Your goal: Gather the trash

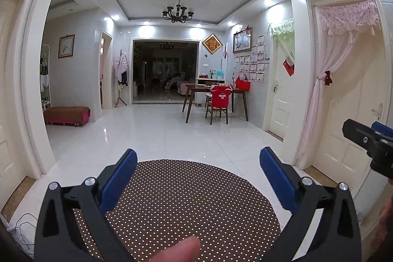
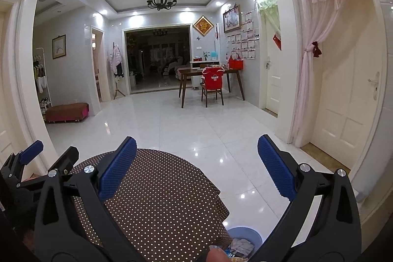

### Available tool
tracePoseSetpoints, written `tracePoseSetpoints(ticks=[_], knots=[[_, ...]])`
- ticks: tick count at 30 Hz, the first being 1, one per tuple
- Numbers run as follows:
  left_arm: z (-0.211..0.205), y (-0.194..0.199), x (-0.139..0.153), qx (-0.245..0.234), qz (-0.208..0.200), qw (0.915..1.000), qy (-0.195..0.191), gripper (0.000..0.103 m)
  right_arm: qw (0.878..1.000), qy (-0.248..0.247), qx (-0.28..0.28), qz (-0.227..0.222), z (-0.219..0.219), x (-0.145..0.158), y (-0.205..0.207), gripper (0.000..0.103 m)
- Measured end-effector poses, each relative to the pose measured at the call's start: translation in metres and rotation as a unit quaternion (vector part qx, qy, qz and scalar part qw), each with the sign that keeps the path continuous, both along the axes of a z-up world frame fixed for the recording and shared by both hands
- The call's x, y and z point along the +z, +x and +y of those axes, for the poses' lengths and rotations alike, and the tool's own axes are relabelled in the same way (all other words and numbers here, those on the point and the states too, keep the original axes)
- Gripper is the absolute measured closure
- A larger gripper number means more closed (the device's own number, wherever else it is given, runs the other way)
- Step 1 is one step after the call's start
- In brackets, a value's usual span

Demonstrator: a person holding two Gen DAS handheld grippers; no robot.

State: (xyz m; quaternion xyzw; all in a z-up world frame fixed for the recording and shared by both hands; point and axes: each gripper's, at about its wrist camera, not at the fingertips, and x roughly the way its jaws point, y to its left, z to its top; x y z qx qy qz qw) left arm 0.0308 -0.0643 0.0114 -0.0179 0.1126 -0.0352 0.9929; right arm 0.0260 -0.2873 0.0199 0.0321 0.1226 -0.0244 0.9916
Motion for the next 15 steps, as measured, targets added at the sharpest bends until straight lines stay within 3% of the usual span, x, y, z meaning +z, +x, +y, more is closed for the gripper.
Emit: tracePoseSetpoints(ticks=[15], knots=[[-0.016, 0.003, -0.001, -0.013, -0.001, 0.9999, 0.002, 0.005, 1.000, 0.002, -0.006, 0.001, -0.002, -0.001, 0.001, 0.006]])
